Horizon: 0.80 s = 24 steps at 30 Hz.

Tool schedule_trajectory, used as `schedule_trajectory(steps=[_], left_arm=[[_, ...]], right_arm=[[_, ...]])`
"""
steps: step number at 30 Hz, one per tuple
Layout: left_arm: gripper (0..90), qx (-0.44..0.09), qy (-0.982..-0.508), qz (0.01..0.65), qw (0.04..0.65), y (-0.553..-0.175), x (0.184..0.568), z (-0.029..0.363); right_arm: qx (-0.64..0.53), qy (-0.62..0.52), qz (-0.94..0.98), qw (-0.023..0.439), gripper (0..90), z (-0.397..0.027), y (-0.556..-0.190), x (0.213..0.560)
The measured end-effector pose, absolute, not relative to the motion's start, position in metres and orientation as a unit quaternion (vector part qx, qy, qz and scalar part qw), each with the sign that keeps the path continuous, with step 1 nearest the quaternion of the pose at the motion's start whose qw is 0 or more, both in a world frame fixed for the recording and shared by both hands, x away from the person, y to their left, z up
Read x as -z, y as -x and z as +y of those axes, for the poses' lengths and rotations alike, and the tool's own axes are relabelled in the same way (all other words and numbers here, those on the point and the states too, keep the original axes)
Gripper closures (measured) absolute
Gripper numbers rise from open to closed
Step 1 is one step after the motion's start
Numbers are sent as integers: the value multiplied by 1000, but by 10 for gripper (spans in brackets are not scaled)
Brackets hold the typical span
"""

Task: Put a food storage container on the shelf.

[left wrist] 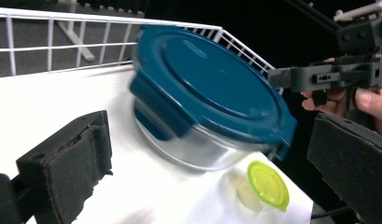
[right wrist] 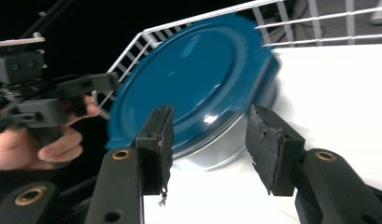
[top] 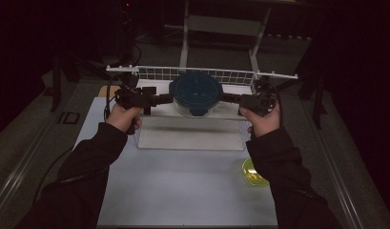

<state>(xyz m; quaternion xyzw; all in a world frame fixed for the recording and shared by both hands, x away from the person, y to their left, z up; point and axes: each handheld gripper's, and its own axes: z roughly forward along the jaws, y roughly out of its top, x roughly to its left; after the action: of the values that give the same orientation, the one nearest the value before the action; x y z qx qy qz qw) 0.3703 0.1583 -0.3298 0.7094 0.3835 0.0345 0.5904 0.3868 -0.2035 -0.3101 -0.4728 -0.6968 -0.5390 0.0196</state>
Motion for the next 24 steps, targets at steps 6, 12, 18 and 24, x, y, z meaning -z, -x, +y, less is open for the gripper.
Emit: schedule_trajectory(steps=[6,12,18,24], left_arm=[[0,-64,-716,373,587,-345,338,155],[0,-96,-736,352,571,-311,350,154],[0,-108,-746,342,562,-284,370,154],[0,-118,-759,329,549,-261,395,150]], right_arm=[[543,433,-719,26,602,-189,-358,309],[531,409,-741,40,851,-171,-337,313],[512,397,-760,49,900,-156,-335,323],[509,402,-760,47,899,-146,-344,328]])
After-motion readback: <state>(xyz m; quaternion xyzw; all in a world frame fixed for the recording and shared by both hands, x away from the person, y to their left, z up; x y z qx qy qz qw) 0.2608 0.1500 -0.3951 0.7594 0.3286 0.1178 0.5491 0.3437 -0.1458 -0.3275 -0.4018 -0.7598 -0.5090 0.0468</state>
